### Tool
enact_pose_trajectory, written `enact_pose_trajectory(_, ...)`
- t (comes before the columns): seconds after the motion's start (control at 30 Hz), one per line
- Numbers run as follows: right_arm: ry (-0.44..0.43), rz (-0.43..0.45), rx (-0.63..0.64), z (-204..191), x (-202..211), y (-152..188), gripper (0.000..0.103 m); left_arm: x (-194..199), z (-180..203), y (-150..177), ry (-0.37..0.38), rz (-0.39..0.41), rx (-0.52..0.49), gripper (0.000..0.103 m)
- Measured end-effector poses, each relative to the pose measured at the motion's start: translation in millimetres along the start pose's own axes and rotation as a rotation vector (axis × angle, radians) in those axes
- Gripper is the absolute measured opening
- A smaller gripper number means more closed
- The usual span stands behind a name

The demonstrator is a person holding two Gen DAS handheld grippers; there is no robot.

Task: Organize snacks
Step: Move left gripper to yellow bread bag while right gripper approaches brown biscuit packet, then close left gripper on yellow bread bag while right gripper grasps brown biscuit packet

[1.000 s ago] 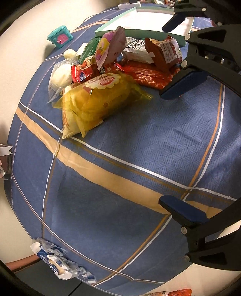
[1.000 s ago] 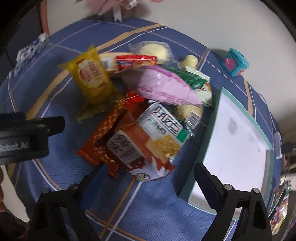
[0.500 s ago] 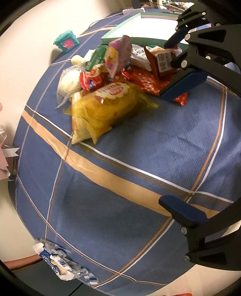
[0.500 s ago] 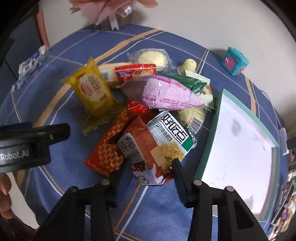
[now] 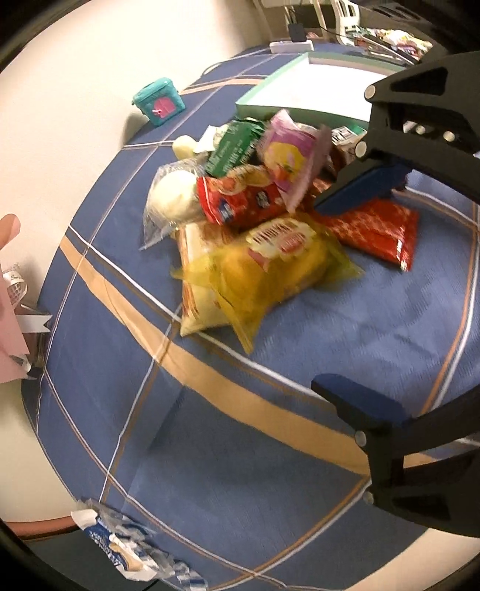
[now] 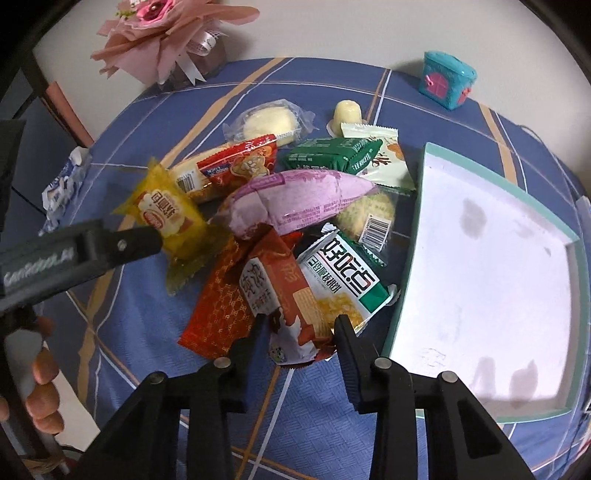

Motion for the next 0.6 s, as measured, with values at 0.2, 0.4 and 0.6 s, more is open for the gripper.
enact_pose_trajectory(0.2, -0.016, -0.022, -0.014, 2, -7, 1, 0.038, -19, 14, -14, 0.015, -0.007, 0.038, 0.073)
enact_pose_trajectory(0.4, -0.025, -0.025, -0.022, 4, -11, 0, 0.038, -32, 21, -14, 0.032, -0.027, 0.057, 0.052)
enact_pose_trajectory(0.6, -0.03, -0.027, -0.02, 4, -15, -2, 0.038, -33, 21, -10, 0.054, -0.018, 0.068, 0.041)
Point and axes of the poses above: each gripper's, at about its wrist camera, not at the fingertips, and x roughly against the way its jaws point, z to its right, y to its underside, the point moved 9 cm from there along -x, roughly the way its jaws point, and after that the axes turned 4 degrees about y, right-handed, at the moved point
